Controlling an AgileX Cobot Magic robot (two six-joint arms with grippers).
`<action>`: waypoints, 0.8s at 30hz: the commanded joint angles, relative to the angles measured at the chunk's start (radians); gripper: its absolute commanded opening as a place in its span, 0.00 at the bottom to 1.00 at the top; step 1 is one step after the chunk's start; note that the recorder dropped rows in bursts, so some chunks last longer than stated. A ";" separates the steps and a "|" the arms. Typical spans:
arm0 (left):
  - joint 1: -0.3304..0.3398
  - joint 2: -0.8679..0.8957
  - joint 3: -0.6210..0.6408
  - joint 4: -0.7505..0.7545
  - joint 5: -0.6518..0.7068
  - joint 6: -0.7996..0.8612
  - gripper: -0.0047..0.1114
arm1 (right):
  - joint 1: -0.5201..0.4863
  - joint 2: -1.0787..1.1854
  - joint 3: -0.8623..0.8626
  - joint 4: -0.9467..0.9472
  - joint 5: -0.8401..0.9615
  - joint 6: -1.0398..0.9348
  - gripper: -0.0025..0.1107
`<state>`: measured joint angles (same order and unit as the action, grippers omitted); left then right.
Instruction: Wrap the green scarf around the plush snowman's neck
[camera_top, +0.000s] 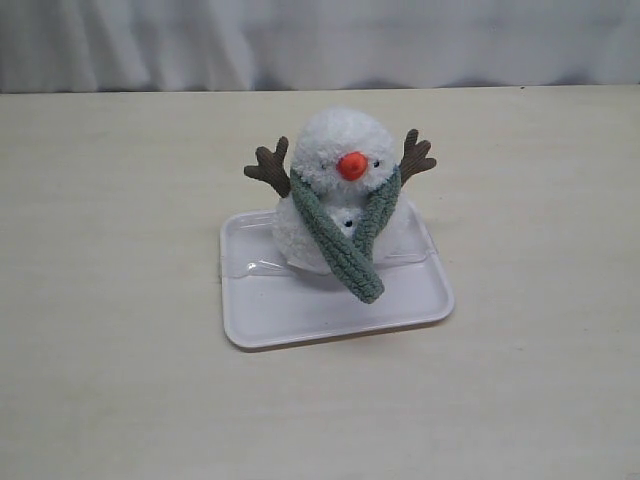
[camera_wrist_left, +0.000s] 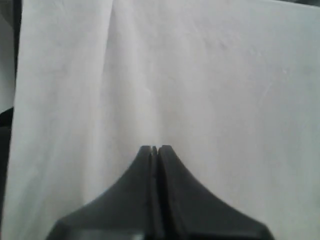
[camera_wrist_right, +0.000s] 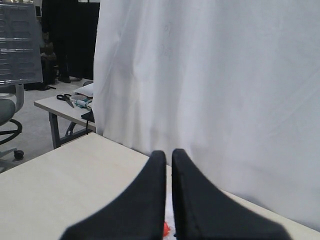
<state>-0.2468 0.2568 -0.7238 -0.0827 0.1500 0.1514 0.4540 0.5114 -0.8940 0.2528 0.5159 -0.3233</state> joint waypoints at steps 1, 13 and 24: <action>0.083 -0.081 0.003 0.029 0.084 0.025 0.04 | 0.002 -0.003 0.004 0.001 0.006 -0.001 0.06; 0.167 -0.257 0.269 0.092 -0.096 -0.002 0.04 | 0.002 -0.003 0.004 0.001 0.006 -0.001 0.06; 0.214 -0.257 0.506 0.160 -0.051 -0.067 0.04 | 0.002 -0.009 0.004 0.001 0.010 -0.001 0.06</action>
<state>-0.0379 0.0020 -0.2635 0.0730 0.0947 0.1073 0.4540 0.5056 -0.8940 0.2528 0.5215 -0.3233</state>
